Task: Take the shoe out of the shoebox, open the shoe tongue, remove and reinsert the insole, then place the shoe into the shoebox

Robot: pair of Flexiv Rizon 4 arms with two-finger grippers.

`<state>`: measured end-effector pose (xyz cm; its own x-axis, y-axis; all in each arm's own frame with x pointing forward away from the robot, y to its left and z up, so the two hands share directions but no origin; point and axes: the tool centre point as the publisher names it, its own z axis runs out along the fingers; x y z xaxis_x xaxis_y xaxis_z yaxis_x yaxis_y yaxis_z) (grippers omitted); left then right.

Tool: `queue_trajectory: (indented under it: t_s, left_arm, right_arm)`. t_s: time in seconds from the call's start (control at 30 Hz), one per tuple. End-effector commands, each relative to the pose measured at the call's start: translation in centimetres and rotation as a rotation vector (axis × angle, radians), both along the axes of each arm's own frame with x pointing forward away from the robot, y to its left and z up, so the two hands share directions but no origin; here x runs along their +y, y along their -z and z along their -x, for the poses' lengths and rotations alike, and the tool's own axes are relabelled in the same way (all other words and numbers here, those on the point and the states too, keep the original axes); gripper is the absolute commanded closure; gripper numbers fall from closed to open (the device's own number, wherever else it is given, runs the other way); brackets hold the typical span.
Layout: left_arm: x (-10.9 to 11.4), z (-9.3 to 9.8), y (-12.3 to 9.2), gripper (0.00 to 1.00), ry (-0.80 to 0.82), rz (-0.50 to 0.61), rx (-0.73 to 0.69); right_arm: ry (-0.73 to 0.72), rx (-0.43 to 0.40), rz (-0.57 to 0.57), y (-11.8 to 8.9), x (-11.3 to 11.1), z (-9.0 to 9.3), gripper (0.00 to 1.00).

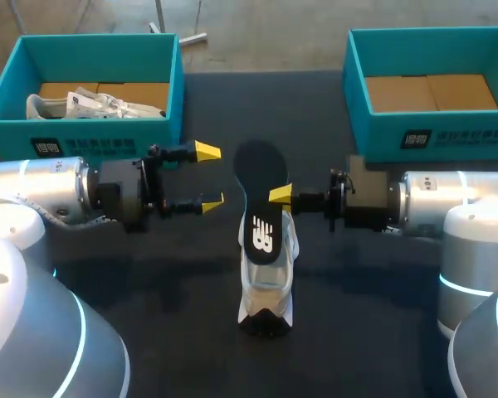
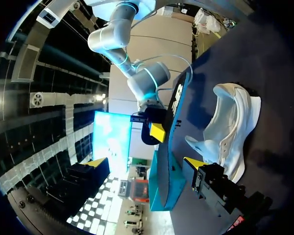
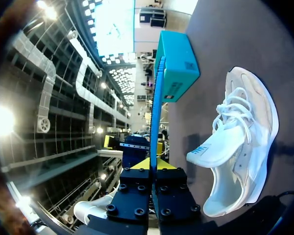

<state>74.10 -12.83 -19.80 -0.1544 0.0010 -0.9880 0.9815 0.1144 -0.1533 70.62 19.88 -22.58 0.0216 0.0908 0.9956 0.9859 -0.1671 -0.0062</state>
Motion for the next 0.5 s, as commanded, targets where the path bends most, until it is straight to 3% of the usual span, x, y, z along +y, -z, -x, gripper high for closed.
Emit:
queue_trajectory:
  t_s: [0.03,0.33,0.43,0.5]
  left_arm:
    - [-0.5,-0.5,0.6,0.00,0.013,0.001,0.011]
    - [-1.6,-2.0,1.5,0.00,0.020,0.005,-0.001]
    - [-1.9,-2.3,1.5,0.16,0.020,-0.009,-0.013]
    - [-2.1,-2.3,1.5,0.21,0.021,-0.020,-0.025]
  right_arm:
    - [0.003,0.000,0.003,0.0,0.3,0.0,1.00]
    - [0.003,0.000,0.003,0.0,0.3,0.0,1.00]
    - [0.003,0.000,0.003,0.0,0.3,0.0,1.00]
    - [0.003,0.000,0.003,0.0,0.3,0.0,1.00]
